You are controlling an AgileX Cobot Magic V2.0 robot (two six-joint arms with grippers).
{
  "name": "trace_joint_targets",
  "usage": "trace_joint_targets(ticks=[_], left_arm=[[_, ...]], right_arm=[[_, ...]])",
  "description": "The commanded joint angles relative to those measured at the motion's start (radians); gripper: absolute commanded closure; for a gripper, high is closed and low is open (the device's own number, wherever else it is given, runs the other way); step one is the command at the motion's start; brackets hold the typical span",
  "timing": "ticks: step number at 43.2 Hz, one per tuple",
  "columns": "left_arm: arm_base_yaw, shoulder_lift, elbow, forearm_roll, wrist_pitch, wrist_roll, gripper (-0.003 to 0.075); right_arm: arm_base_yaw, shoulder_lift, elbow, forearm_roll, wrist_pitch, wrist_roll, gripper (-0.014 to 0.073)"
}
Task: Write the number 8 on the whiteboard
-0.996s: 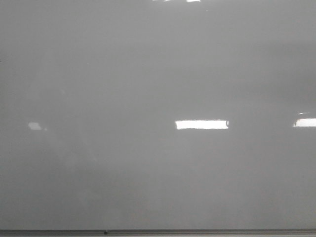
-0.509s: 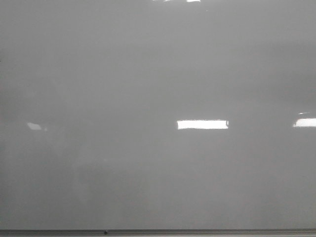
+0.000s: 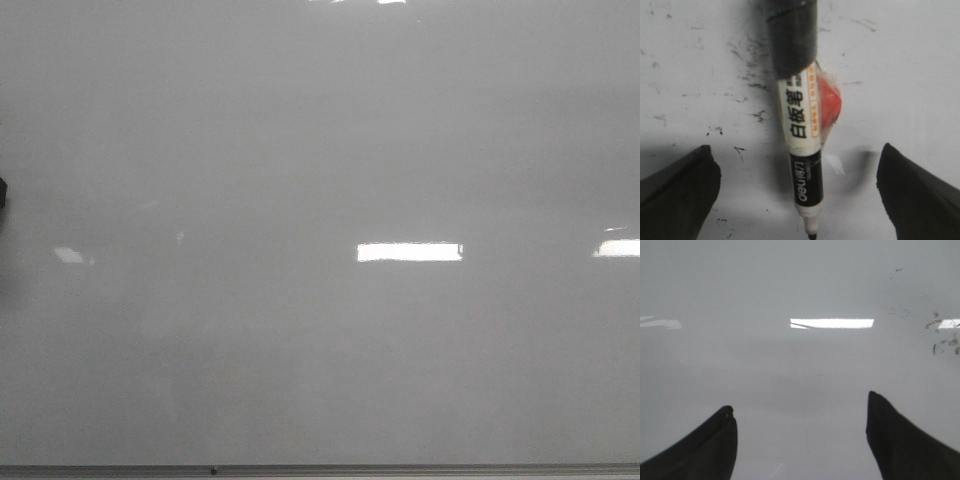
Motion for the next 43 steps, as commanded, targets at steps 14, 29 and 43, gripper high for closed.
trace_joint_targets(ticks=[14, 29, 43], left_arm=[[0.002, 0.024, -0.037, -0.010, -0.121, -0.011, 0.0403], [0.002, -0.014, -0.037, -0.010, -0.057, -0.011, 0.0739], [-0.039, -0.163, -0.287, 0.028, 0.796, 0.155, 0.0739]], right_arm=[[0.000, 0.014, -0.034, -0.008, -0.076, -0.004, 0.0032], [0.000, 0.014, -0.034, -0.008, -0.076, -0.004, 0.0032], [0.000, 0.038, -0.062, -0.008, -0.036, -0.004, 0.0032]])
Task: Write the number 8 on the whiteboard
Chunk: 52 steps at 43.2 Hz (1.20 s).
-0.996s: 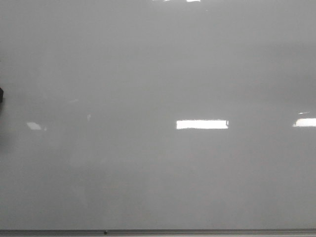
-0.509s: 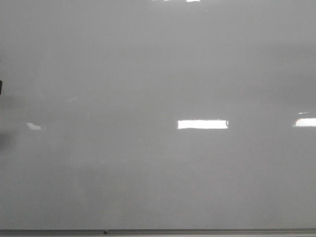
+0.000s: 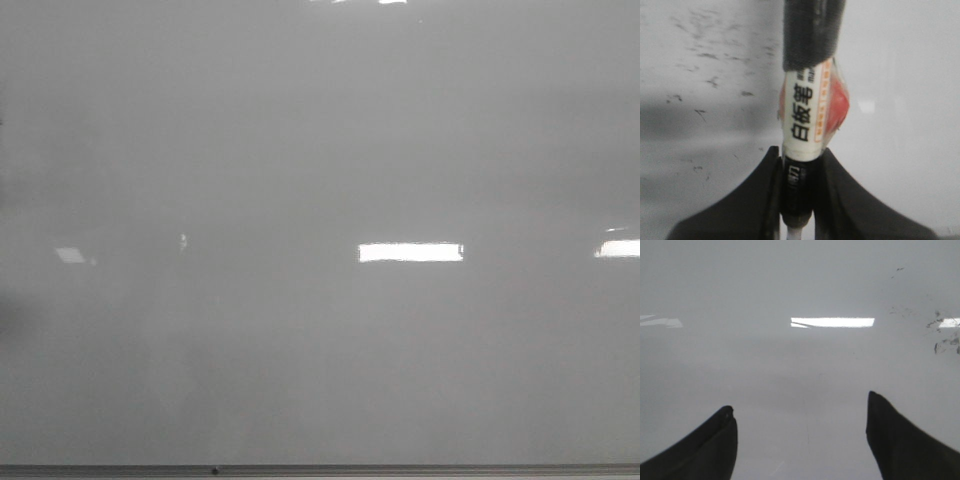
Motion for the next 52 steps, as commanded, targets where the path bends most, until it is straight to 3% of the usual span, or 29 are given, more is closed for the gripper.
trace_joint_targets(ticks=[1, 9, 14, 18, 28, 38, 52], left_arm=[[-0.041, -0.034, -0.128, -0.003, 0.250, 0.115, 0.0739], [-0.193, -0.033, -0.257, -0.029, 0.469, 0.417, 0.0739], [-0.313, -0.033, -0.305, -0.074, 0.579, 0.672, 0.0739], [-0.389, -0.033, -0.330, -0.120, 0.669, 0.775, 0.0739], [-0.541, -0.033, -0.386, -0.191, 0.756, 0.831, 0.0739], [-0.621, -0.033, -0.400, -0.201, 0.736, 0.849, 0.0739], [-0.621, -0.033, -0.400, -0.214, 0.734, 0.849, 0.0739]], right_arm=[[0.000, 0.042, -0.065, -0.008, -0.035, -0.004, 0.0032], [0.024, 0.173, -0.176, -0.001, 0.105, -0.030, 0.0032], [0.100, 0.270, -0.257, 0.049, 0.238, -0.139, 0.0032], [0.189, 0.338, -0.319, 0.128, 0.355, -0.251, 0.0032], [0.437, 0.526, -0.493, 0.325, 0.611, -0.531, 0.0032], [0.598, 0.703, -0.604, 0.467, 0.605, -0.651, 0.0032], [0.671, 0.877, -0.679, 0.606, 0.588, -0.783, 0.0032]])
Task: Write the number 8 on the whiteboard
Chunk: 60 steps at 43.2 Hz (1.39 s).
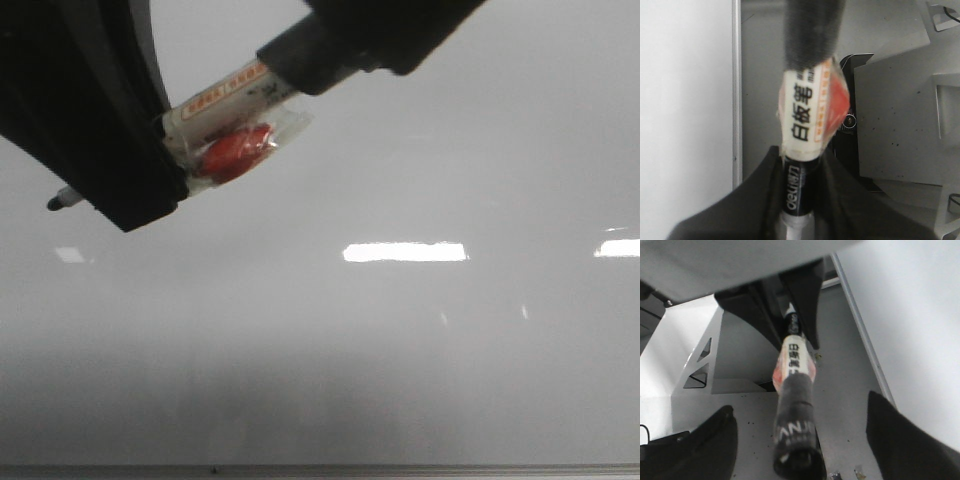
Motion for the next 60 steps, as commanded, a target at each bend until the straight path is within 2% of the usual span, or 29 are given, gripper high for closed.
trace_joint_targets(ticks=[1, 6, 9, 12, 20, 27, 30, 33, 37, 40, 42, 45, 53, 60], left_arm=[[-0.008, -0.029, -0.031, -0.044, -0.024, -0.001, 0.0739], [-0.008, -0.029, -0.031, -0.046, -0.024, -0.001, 0.0739], [-0.008, -0.029, -0.031, -0.051, -0.024, -0.001, 0.0739], [-0.008, -0.029, -0.031, -0.051, -0.024, -0.001, 0.0739], [-0.008, -0.029, -0.031, -0.051, -0.026, -0.001, 0.0738], [-0.006, -0.029, -0.031, -0.051, -0.046, -0.009, 0.0715], [-0.006, -0.029, -0.031, -0.051, -0.056, -0.012, 0.0627], [-0.006, -0.029, -0.031, -0.042, -0.073, -0.051, 0.0469], [0.007, -0.029, -0.029, -0.019, -0.093, -0.109, 0.0223], [0.028, -0.039, -0.015, -0.019, -0.099, -0.122, 0.0162], [0.056, -0.059, 0.009, -0.019, -0.114, -0.125, 0.0182], [0.105, -0.107, 0.065, -0.019, -0.150, -0.134, 0.0260], [0.270, -0.317, 0.249, -0.099, -0.262, -0.134, 0.0540], [0.409, -0.574, 0.421, -0.199, -0.354, -0.134, 0.0729]], right_arm=[[0.016, 0.011, -0.045, 0.076, -0.032, -0.044, 0.0032], [0.028, 0.042, -0.050, 0.078, -0.038, -0.048, 0.0037], [0.028, 0.055, -0.050, 0.078, -0.042, -0.048, 0.0078], [0.028, 0.061, -0.050, 0.078, -0.050, -0.048, 0.0158], [0.028, 0.061, -0.050, 0.078, -0.061, -0.048, 0.0461], [0.028, 0.061, -0.050, 0.078, -0.060, -0.048, 0.0637], [0.026, 0.061, -0.050, 0.078, -0.061, -0.048, 0.0661], [0.026, 0.061, -0.050, 0.076, -0.062, -0.048, 0.0657], [0.008, 0.058, -0.047, 0.069, -0.064, -0.048, 0.0657], [-0.016, 0.050, -0.032, 0.066, -0.074, -0.048, 0.0656], [-0.041, 0.037, -0.010, 0.066, -0.086, -0.048, 0.0655], [-0.082, 0.018, 0.025, 0.066, -0.109, -0.048, 0.0655], [-0.158, -0.006, 0.088, 0.079, -0.228, -0.048, 0.0655], [-0.164, -0.005, 0.098, 0.090, -0.355, -0.048, 0.0655]])
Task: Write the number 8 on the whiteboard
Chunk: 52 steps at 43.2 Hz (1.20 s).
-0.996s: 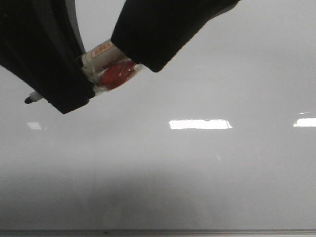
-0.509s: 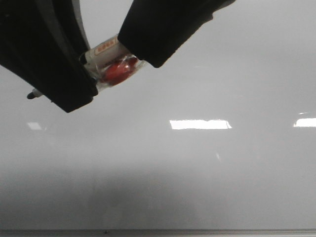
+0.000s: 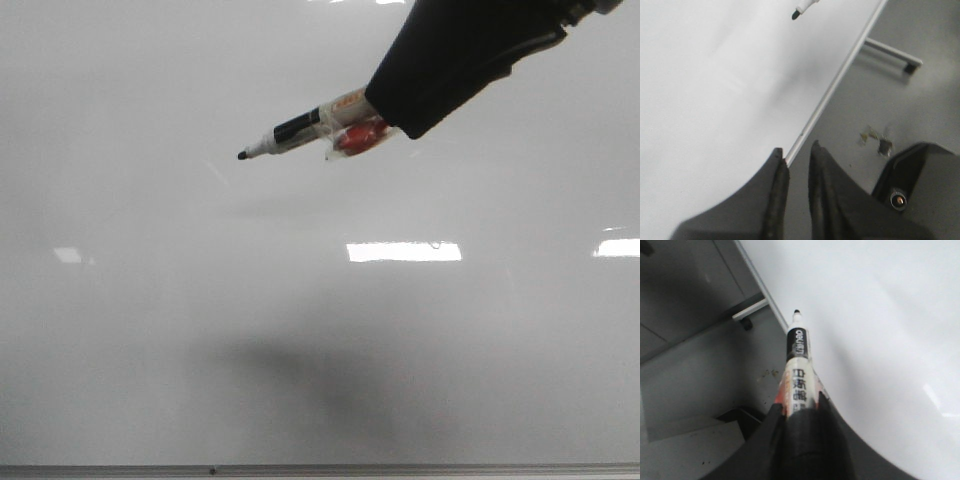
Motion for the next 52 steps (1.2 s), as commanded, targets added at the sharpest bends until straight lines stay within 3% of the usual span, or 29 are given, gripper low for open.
trace_joint_targets(ticks=[1, 14, 22, 33, 42, 52], left_arm=[[0.063, -0.142, 0.059, -0.085, -0.088, -0.011, 0.0738], [0.144, -0.514, 0.268, -0.231, -0.166, -0.013, 0.0739], [0.144, -0.570, 0.273, -0.238, -0.168, -0.013, 0.0739], [0.144, -0.570, 0.273, -0.238, -0.168, -0.013, 0.0739], [0.144, -0.570, 0.273, -0.238, -0.168, -0.013, 0.0739], [0.144, -0.570, 0.273, -0.238, -0.168, -0.013, 0.0739]], right_arm=[[-0.007, -0.030, -0.024, 0.053, -0.107, -0.013, 0.0655], [-0.007, 0.083, -0.060, 0.065, -0.331, 0.020, 0.0655], [-0.007, 0.202, -0.131, 0.071, -0.397, 0.020, 0.0655], [0.001, 0.315, -0.194, 0.081, -0.393, 0.020, 0.0655], [0.001, 0.373, -0.194, 0.035, -0.284, 0.020, 0.0651], [-0.066, 0.312, -0.068, 0.028, -0.310, 0.062, 0.0651]])
